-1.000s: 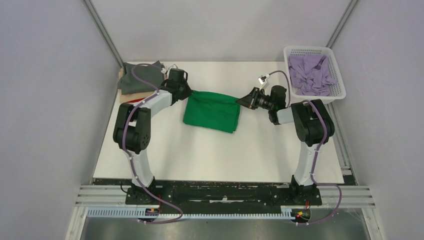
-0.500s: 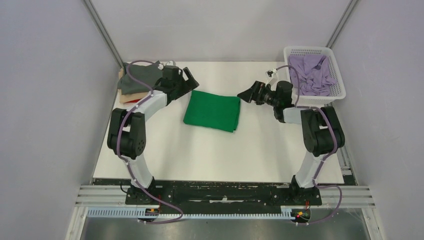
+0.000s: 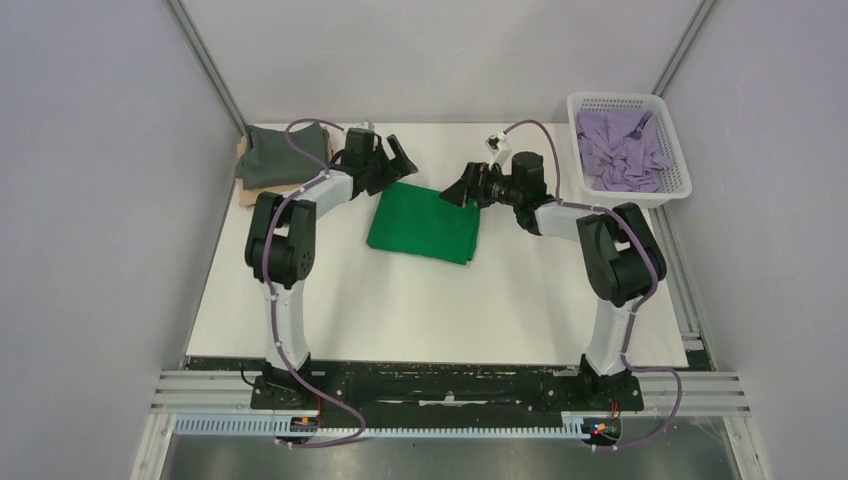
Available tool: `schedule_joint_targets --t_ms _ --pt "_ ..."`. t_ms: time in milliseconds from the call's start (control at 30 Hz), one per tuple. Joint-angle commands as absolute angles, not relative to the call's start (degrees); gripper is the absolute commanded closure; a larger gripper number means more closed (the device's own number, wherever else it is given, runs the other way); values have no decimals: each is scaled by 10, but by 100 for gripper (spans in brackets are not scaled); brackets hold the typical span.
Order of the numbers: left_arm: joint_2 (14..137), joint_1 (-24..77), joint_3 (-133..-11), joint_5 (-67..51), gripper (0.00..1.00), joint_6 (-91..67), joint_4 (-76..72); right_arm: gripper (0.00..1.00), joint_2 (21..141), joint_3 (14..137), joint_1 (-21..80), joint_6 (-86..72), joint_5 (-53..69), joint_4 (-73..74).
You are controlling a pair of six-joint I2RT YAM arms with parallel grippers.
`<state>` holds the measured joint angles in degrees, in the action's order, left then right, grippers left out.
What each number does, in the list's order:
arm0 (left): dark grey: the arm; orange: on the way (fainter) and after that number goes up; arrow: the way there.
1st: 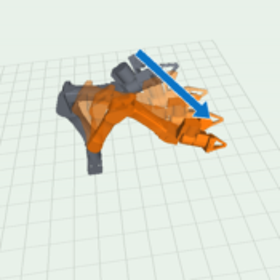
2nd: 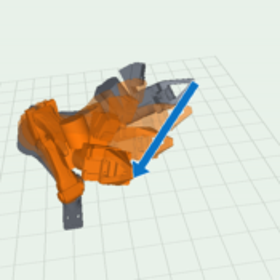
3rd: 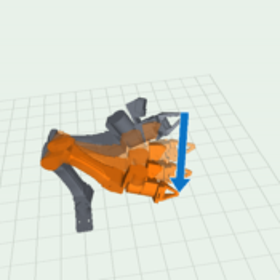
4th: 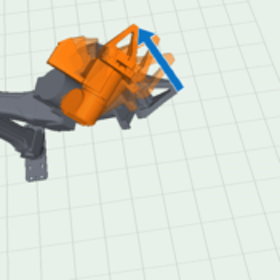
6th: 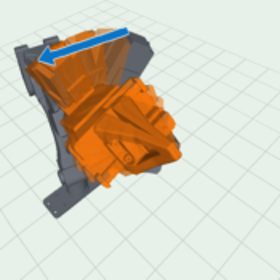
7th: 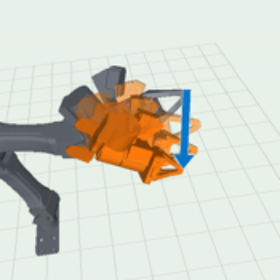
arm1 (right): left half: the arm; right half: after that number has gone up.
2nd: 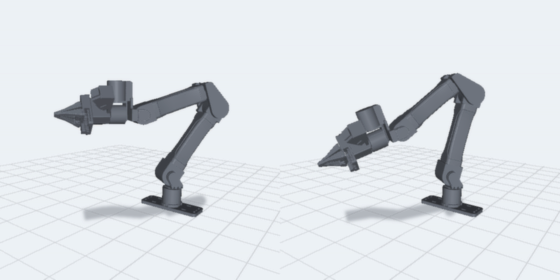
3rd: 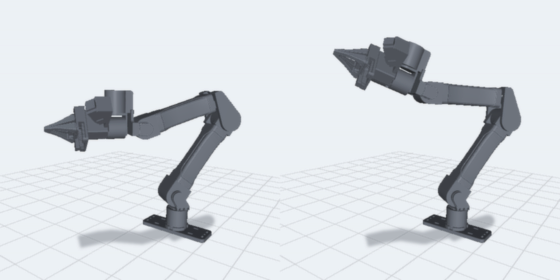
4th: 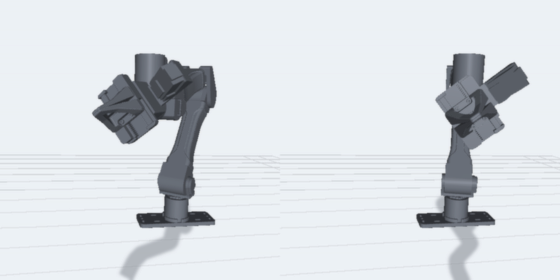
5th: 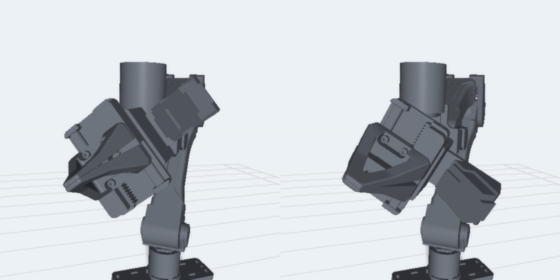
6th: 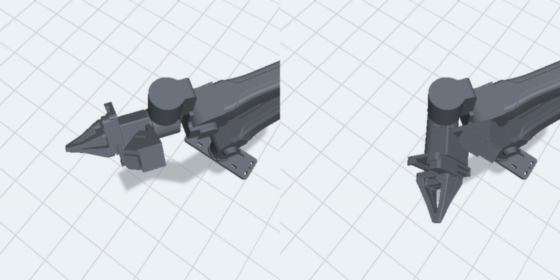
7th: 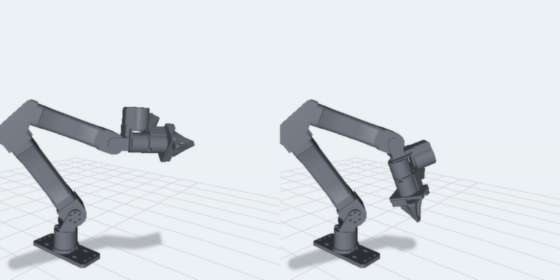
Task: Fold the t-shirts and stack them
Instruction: Put the neatly folded tshirt into the corner of the board with the left arm
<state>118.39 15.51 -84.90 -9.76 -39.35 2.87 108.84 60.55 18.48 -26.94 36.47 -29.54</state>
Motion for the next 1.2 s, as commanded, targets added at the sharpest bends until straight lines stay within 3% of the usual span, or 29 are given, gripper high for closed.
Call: schedule_joint_targets --t_ms 0,200,433,733,1167 --pt "1243 156 -912 -106 0 -397 50 2 1164 670 176 -282 346 -286" --pt "1274 156 -921 -99 0 -402 87 2 1251 724 176 -274 298 -219" --pt "1194 161 -789 -78 0 -404 89 2 1236 634 176 -241 268 -196" --pt "1030 217 -596 -38 0 -415 62 2 1105 480 178 -198 237 -214" --pt "897 261 -569 65 0 -409 137 2 906 506 185 -212 197 -179"
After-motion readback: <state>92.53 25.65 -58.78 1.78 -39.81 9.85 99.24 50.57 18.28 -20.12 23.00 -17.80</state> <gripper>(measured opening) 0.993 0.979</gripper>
